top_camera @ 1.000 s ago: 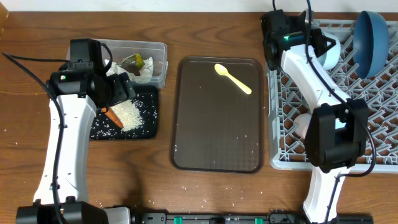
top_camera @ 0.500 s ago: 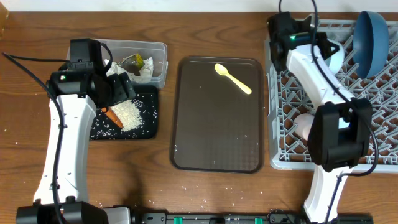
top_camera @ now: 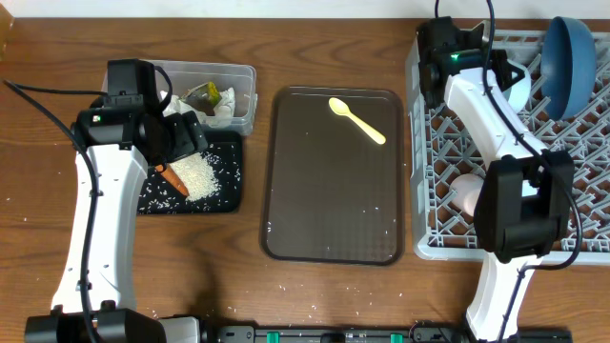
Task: Sort waste into correct bins and load items into the dishwasher rack
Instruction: 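Move the right gripper back to the yellow spoon on the brown tray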
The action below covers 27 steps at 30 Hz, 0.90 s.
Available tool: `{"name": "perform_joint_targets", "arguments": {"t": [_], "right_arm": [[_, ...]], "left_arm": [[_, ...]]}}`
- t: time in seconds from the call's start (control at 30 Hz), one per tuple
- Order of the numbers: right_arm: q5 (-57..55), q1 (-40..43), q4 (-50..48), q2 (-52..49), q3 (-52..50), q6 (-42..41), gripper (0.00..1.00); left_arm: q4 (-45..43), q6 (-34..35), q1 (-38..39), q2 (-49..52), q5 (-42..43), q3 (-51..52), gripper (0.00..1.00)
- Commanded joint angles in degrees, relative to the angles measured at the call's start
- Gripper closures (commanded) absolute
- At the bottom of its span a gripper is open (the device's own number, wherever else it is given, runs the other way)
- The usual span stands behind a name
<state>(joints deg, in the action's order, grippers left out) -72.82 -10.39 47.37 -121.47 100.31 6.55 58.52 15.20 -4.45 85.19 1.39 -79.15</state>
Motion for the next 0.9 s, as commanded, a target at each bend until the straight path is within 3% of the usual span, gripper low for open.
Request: {"name": "perform_joint_targets", "arguments": {"t": [0.0,0.23,0.37,0.47,0.5,0.6,0.73,0.87], "right_arm": [[1.79,-1.88,0.20,-0.39,-1.22,0.00,0.99],[3.19,-3.98,0.13,-0.39,-1.44,-0.04,0.95],[3.26,-4.94,-0.04,-0.39,-1.44,-0.04,0.68],[3.23,-5.97,-0.44,-0.39,-1.44,-0.04,0.27],[3.21,-6.25,-0.74,-0.39,-1.44,-0.02,0.18],[3.23,-6.97,-2.25,-0.33,-1.42,-0.02,0.02],[6.38,-7.72,-3.23,0.87,-0.59,0.02,0.01],[16.48,-8.09,-3.19,4.13,1.88,1.36,0.01]], "left_arm": [[0.15,-0.09,-0.26,0.44,0.11,-0.04,0.04],[0.15,-0.09,-0.26,0.44,0.11,-0.04,0.04],[0.15,-0.09,-0.26,0.44,0.11,-0.04,0.04],[0.15,-0.09,-0.26,0.44,0.11,-0.04,0.04],[0.15,-0.09,-0.26,0.44,0.11,-0.04,0.04],[0.15,-0.07,-0.26,0.44,0.11,-0.04,0.04],[0.15,-0.09,-0.26,0.44,0.11,-0.04,0.04],[0.15,-0.09,-0.26,0.44,0.11,-0.04,0.04]]}}
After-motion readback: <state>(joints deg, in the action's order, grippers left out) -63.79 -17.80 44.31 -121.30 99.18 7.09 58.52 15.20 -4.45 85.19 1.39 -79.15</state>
